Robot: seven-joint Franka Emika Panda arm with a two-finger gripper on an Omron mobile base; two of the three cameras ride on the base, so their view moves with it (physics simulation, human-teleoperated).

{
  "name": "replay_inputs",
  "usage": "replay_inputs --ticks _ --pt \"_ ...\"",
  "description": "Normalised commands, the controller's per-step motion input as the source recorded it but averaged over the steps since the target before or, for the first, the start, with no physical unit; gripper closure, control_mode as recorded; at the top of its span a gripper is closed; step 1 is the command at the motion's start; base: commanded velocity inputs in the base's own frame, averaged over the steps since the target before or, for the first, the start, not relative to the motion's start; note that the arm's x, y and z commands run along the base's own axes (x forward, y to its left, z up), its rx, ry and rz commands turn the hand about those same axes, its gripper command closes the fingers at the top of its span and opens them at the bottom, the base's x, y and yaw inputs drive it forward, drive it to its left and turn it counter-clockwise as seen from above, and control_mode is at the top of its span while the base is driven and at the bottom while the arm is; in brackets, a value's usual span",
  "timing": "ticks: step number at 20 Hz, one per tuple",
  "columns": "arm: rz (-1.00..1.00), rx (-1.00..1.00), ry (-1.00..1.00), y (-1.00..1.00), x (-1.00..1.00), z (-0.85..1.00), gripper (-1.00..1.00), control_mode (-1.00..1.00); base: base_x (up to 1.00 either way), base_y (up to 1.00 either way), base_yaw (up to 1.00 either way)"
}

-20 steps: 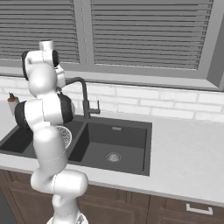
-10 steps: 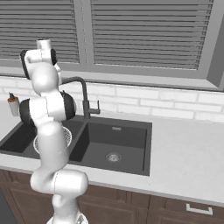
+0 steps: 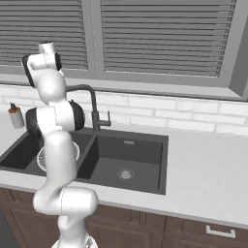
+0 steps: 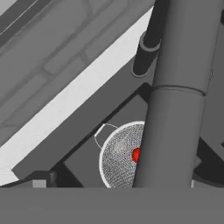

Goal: Put the colander in the sink, put the apple in the colander, and turn on the sink faucet and pour water over the colander.

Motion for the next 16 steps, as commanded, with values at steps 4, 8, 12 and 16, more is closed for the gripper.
replay_inputs --ticks 4,8,12,16 --pt "0.0 0.0 -0.06 -0.01 0.54 -0.14 -1.0 -1.0 0.0 0.0 0.0" --pt "0.0 0.0 -0.07 -0.04 0.49 -0.15 -1.0 -1.0 0.0 0.0 0.0" --pt "0.0 0.0 -0.07 -0.06 0.43 -0.14 -1.0 -1.0 0.0 0.0 0.0" --pt "0.0 0.0 -0.03 -0.1 0.23 -0.16 -1.0 -1.0 0.0 0.0 0.0"
